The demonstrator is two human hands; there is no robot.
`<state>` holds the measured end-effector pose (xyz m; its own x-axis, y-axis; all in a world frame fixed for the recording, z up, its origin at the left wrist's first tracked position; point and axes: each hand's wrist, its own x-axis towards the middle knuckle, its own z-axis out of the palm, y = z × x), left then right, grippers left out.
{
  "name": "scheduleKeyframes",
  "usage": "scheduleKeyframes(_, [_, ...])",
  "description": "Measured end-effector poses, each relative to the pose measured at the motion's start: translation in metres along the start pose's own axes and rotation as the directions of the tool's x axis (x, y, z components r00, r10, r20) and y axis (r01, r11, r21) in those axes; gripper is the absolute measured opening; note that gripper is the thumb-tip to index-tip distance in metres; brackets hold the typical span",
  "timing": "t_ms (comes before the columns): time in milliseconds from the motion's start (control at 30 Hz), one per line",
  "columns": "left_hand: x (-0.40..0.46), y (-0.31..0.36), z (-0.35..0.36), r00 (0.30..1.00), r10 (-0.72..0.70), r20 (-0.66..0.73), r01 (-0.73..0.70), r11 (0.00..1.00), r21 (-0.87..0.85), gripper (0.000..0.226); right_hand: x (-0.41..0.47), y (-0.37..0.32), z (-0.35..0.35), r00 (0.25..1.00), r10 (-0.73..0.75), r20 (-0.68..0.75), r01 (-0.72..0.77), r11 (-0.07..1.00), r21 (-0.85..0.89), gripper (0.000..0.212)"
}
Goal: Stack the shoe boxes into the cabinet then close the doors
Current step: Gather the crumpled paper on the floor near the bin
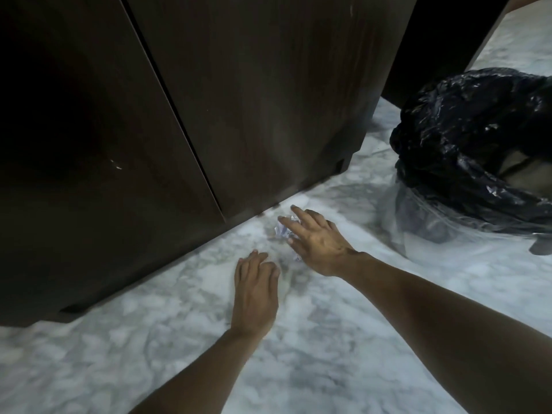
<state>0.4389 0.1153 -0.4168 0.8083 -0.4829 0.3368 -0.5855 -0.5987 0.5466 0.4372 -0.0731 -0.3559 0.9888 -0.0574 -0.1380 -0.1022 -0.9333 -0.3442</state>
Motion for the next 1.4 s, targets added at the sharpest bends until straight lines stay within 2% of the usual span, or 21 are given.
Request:
scheduleKeyframes(67, [-0.009, 0.002, -0.006, 1.0, 0.005, -0.008, -0.005, 1.0, 0.031, 0.028, 0.002, 0.0, 0.004, 0.999, -0.028, 0.027, 0.029, 0.997, -0.068, 0.049])
scheduleKeyframes(167, [-0.018, 0.004, -0.012, 0.997, -0.032, 0.07, 0.021, 0.988, 0.151, 0.036, -0.006, 0.0, 0.008, 0.997, -0.071, -0.002, 0.07, 0.991, -0.115, 0.049])
scheduleKeyframes(267, [-0.021, 0.001, -0.012, 0.997, 0.026, 0.07, -0.039, 0.98, 0.197, 0.033, -0.018, 0.002, 0.013, 0.995, -0.092, -0.026, 0.087, 0.985, -0.147, 0.046])
scheduleKeyframes(433, [-0.017, 0.0, -0.012, 0.979, 0.202, -0.031, -0.187, 0.947, 0.26, 0.039, -0.036, 0.0, 0.018, 0.999, -0.03, -0.018, 0.029, 0.999, -0.028, 0.034])
scheduleKeyframes(533, [-0.011, 0.003, -0.016, 0.983, 0.171, -0.06, -0.155, 0.964, 0.215, 0.04, -0.048, 0.0, 0.005, 0.998, 0.038, -0.053, -0.035, 0.997, 0.064, 0.03])
scheduleKeyframes(633, [0.007, 0.018, -0.025, 0.985, 0.125, -0.116, -0.113, 0.988, 0.107, 0.041, -0.063, -0.005, -0.023, 0.972, 0.048, -0.229, -0.009, 0.986, 0.168, 0.027])
scheduleKeyframes(733, [0.048, 0.054, -0.039, 0.984, 0.017, -0.177, -0.027, 0.998, -0.051, 0.051, -0.078, -0.01, -0.068, 0.882, 0.056, -0.469, 0.06, 0.972, 0.228, 0.027])
scheduleKeyframes(867, [0.117, 0.128, -0.058, 0.947, 0.033, -0.319, -0.13, 0.95, -0.286, 0.046, -0.107, -0.012, -0.144, 0.662, 0.064, -0.747, 0.104, 0.979, 0.176, 0.029])
scheduleKeyframes(1000, [0.173, 0.217, -0.069, 0.929, 0.007, -0.369, -0.212, 0.829, -0.517, 0.047, -0.136, 0.011, -0.204, 0.469, 0.159, -0.869, -0.008, 0.984, 0.176, 0.034])
scheduleKeyframes(1067, [0.187, 0.258, -0.069, 0.925, 0.024, -0.379, -0.242, 0.806, -0.541, 0.045, -0.147, 0.031, -0.22, 0.452, 0.229, -0.862, -0.067, 0.972, 0.223, 0.035])
scheduleKeyframes(1133, [0.194, 0.293, -0.067, 0.967, 0.057, -0.25, -0.194, 0.8, -0.567, 0.039, -0.156, 0.051, -0.229, 0.502, 0.325, -0.801, -0.157, 0.945, 0.285, 0.038])
scheduleKeyframes(1200, [0.198, 0.314, -0.054, 0.996, 0.073, -0.045, -0.086, 0.849, -0.521, 0.041, -0.164, 0.069, -0.231, 0.56, 0.393, -0.73, -0.254, 0.919, 0.3, 0.043])
scheduleKeyframes(1300, [0.198, 0.324, -0.041, 0.973, 0.097, 0.207, -0.002, 0.909, -0.417, 0.07, -0.176, 0.086, -0.226, 0.614, 0.459, -0.642, -0.334, 0.888, 0.315, 0.052])
scheduleKeyframes(1333, [0.197, 0.326, -0.039, 0.961, 0.094, 0.261, 0.021, 0.914, -0.406, 0.074, -0.18, 0.09, -0.224, 0.617, 0.48, -0.624, -0.34, 0.877, 0.338, 0.053])
scheduleKeyframes(1400, [0.195, 0.325, -0.04, 0.951, 0.096, 0.294, 0.043, 0.901, -0.433, 0.068, -0.187, 0.094, -0.221, 0.607, 0.508, -0.611, -0.335, 0.861, 0.384, 0.052])
